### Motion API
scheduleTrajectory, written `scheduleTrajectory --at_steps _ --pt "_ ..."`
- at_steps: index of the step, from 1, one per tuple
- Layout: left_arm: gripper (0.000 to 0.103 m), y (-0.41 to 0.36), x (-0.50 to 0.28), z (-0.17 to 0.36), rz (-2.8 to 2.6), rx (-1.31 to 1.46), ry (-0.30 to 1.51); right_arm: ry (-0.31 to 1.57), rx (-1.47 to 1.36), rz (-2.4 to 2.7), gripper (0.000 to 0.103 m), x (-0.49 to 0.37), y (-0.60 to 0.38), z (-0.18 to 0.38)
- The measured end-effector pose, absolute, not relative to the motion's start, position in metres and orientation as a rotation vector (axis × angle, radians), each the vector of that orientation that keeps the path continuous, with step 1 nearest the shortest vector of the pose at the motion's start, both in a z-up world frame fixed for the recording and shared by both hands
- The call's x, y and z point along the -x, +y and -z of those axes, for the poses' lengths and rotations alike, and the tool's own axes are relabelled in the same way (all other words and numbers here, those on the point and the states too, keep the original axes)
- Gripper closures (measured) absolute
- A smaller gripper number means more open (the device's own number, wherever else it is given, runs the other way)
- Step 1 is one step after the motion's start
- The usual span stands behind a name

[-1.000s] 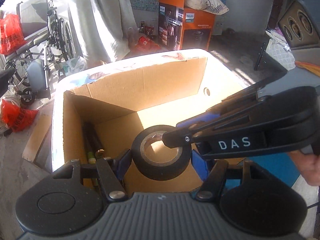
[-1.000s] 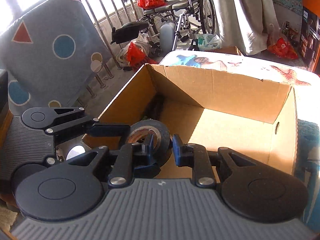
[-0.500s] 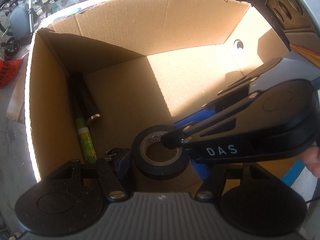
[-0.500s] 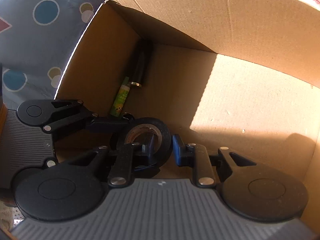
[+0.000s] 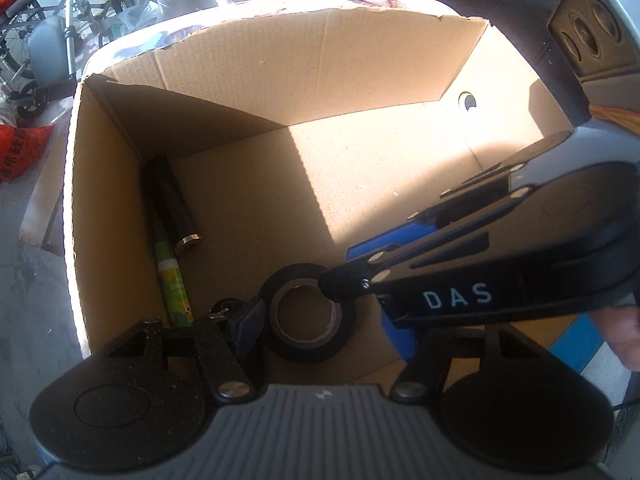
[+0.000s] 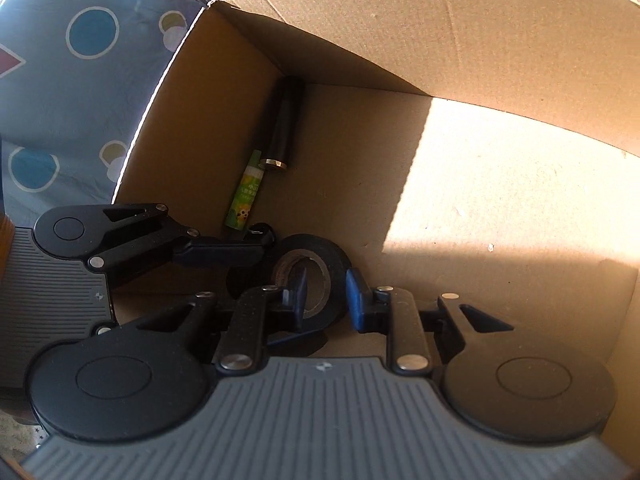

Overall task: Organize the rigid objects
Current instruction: 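Lower the tape roll into the box and open the right gripper, then grasp the pink bowl by its rim with the right gripper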

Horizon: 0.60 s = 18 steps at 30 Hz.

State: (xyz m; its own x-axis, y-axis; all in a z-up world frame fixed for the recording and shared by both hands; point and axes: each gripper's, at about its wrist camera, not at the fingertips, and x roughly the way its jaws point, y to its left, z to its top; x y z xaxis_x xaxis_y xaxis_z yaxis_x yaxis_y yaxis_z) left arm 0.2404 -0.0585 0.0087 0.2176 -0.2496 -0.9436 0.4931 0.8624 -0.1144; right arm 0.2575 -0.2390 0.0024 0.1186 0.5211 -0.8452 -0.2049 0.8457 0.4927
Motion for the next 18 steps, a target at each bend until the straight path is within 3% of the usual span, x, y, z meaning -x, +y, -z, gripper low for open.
scheduleTrajectory --at_steps 11,18 --pt "0.027 -0.032 -0.15 -0.095 0.602 -0.102 0.918 0.942 -0.408 -0.519 0.077 -0.148 -0.323 -0.101" --pt "0.021 -0.032 -0.08 -0.066 0.624 -0.086 0.829 0.843 -0.426 -0.482 0.072 -0.054 -0.366 -0.1"
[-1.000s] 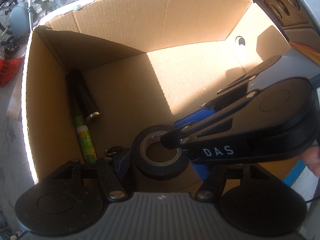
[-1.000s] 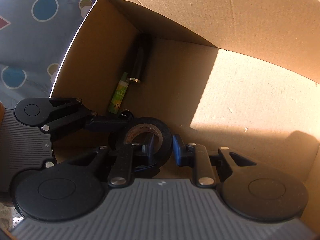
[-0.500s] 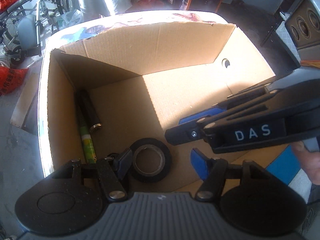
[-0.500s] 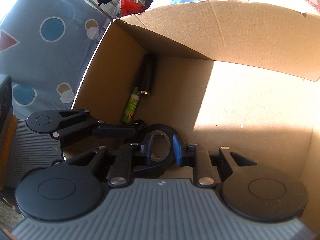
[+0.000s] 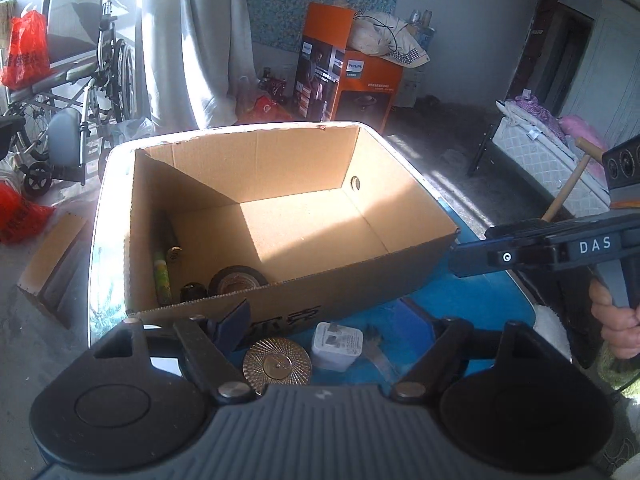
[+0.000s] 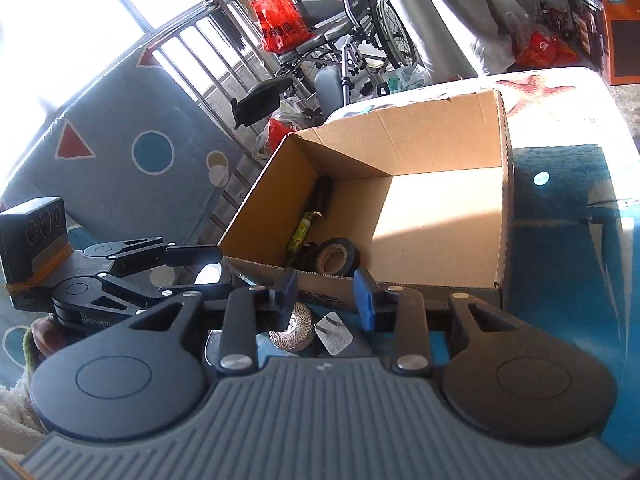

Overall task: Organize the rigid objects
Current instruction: 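Grasp the pink bowl by its rim with the right gripper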

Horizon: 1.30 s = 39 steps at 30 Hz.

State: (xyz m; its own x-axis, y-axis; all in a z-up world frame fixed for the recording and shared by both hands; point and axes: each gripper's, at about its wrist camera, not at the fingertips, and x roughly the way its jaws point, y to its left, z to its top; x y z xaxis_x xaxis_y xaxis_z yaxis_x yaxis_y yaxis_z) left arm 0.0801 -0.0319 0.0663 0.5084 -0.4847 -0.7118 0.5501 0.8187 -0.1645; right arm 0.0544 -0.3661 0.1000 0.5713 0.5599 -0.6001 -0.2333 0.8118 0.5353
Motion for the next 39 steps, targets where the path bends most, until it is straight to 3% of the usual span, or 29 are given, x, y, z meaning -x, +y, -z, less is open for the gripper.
scheduleTrajectory --at_steps 7,14,19,24,29,39 --pt "0.02 -0.049 -0.04 -0.01 0.607 -0.162 0.87 0.895 -0.425 -0.449 0.07 0.014 -0.341 -0.031" --pt "0.018 -0.059 -0.031 0.026 0.604 -0.258 0.932 0.932 -0.341 -0.42 0.069 0.017 -0.295 0.012" --pt "0.019 -0.065 -0.035 0.043 0.596 -0.272 0.97 0.961 -0.295 -0.415 0.069 0.006 -0.282 0.022" --pt "0.031 -0.071 -0.031 0.05 0.587 -0.297 0.941 0.984 -0.272 -0.406 0.07 -0.002 -0.274 0.033" --pt "0.031 -0.081 -0.028 0.051 0.6 -0.313 0.916 0.991 -0.291 -0.405 0.083 -0.006 -0.276 0.04" --pt "0.031 -0.102 -0.032 0.052 0.646 -0.361 0.89 0.967 -0.314 -0.331 0.085 0.001 -0.298 0.038"
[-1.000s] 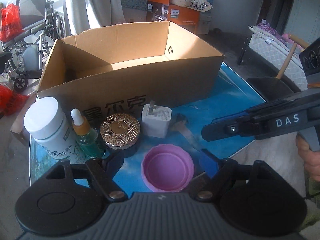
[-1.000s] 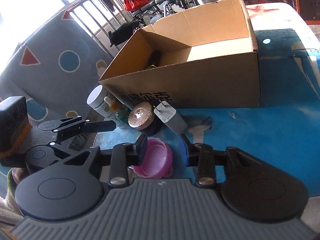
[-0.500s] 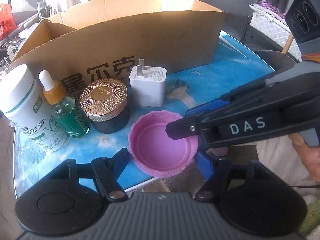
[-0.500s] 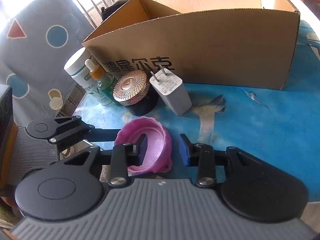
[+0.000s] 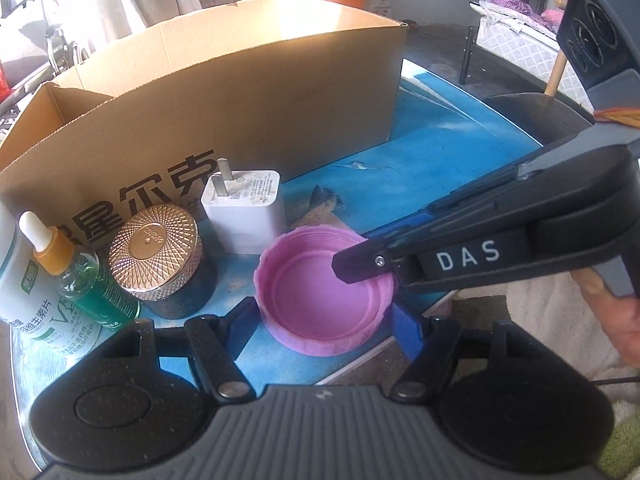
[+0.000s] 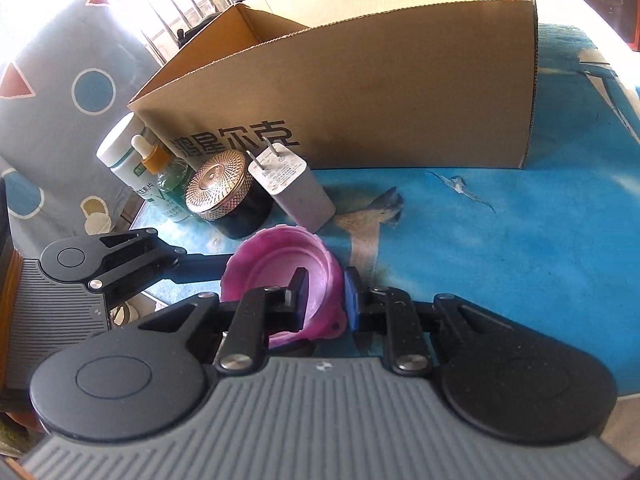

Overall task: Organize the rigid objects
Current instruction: 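Grasp the pink bowl by its rim with the right gripper, then carry the pink bowl into the box and open the right gripper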

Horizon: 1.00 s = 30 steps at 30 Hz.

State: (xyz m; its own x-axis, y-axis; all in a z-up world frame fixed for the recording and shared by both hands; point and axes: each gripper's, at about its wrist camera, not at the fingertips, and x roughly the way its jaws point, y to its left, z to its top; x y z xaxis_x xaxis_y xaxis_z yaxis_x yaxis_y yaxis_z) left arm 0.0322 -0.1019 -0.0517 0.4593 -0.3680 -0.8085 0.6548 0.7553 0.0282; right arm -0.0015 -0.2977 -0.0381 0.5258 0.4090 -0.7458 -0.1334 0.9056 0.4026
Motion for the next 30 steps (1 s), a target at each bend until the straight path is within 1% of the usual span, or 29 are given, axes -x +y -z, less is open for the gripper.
scheduleTrajectory --at_steps 9,14,20,24,27,30 --pt "0.03 -0.113 -0.03 0.053 0.642 -0.367 0.885 0.944 -0.33 -0.301 0.087 0.007 -0.306 0.037" --pt "0.031 -0.112 -0.016 0.035 0.65 -0.363 0.83 0.914 -0.331 -0.289 0.087 0.02 -0.308 0.025" --pt "0.03 -0.107 -0.003 -0.011 0.617 -0.366 0.688 0.801 -0.283 -0.282 0.087 0.039 -0.305 -0.021" --pt "0.03 -0.099 -0.021 -0.046 0.587 -0.347 0.605 0.698 -0.205 -0.314 0.087 0.03 -0.297 -0.063" --pt "0.03 -0.093 -0.051 -0.064 0.569 -0.333 0.601 0.646 -0.139 -0.348 0.087 0.008 -0.29 -0.089" --pt "0.03 -0.089 -0.094 -0.074 0.557 -0.301 0.666 0.663 -0.12 -0.393 0.086 -0.032 -0.287 -0.106"
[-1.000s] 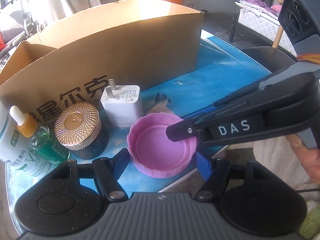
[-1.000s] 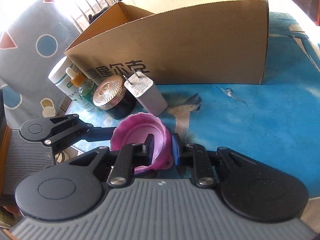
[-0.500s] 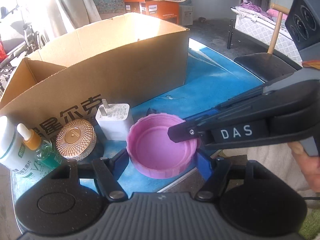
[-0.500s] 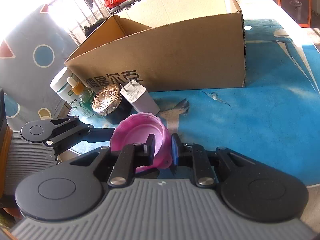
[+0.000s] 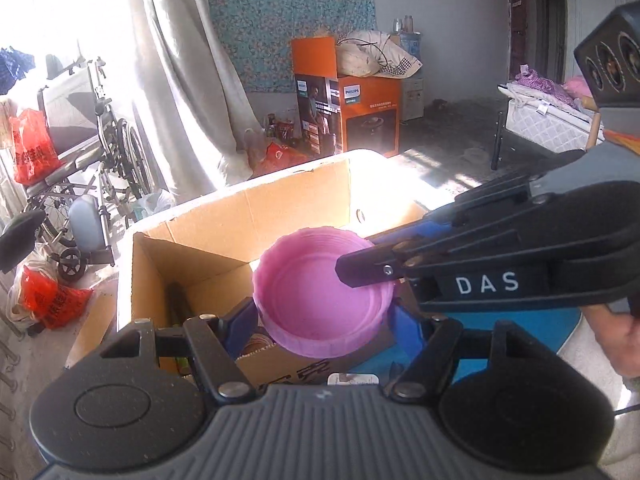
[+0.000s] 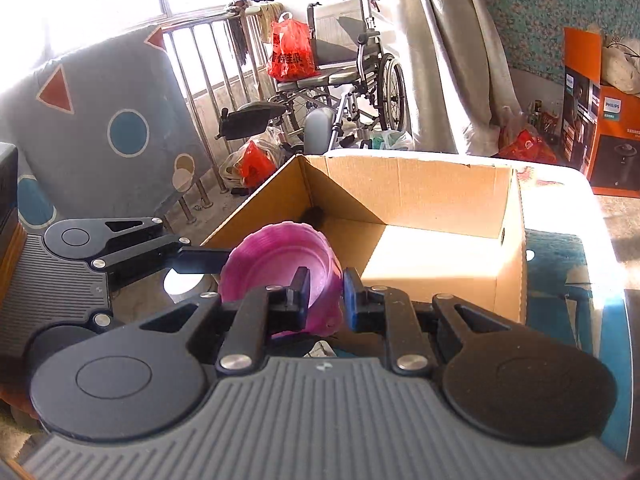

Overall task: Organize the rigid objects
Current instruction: 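Carry the pink bowl into the box and open the right gripper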

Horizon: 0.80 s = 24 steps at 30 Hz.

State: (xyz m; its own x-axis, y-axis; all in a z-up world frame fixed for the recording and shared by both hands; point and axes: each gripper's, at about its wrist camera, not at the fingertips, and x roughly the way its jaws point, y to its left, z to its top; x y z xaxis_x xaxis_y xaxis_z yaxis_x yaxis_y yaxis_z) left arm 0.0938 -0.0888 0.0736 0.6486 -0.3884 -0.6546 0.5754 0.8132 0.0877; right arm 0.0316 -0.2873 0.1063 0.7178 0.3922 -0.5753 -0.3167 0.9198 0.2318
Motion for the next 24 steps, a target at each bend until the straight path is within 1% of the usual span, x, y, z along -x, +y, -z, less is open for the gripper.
scheduleTrajectory --at_steps 7,13,20,24 --pt "0.03 -0.075 -0.198 -0.069 0.527 -0.252 0.888 0.857 -0.189 -0.471 0.085 -0.152 -0.284 -0.111" --pt "0.03 -0.082 -0.263 -0.036 0.457 -0.333 1.022 1.032 -0.214 -0.481 0.085 -0.239 -0.268 -0.073" --pt "0.03 -0.1 -0.304 0.003 0.388 -0.448 1.121 1.167 -0.202 -0.457 0.085 -0.297 -0.251 -0.021" --pt "0.03 -0.101 -0.316 0.017 0.359 -0.475 1.162 1.197 -0.208 -0.447 0.084 -0.314 -0.245 0.0"
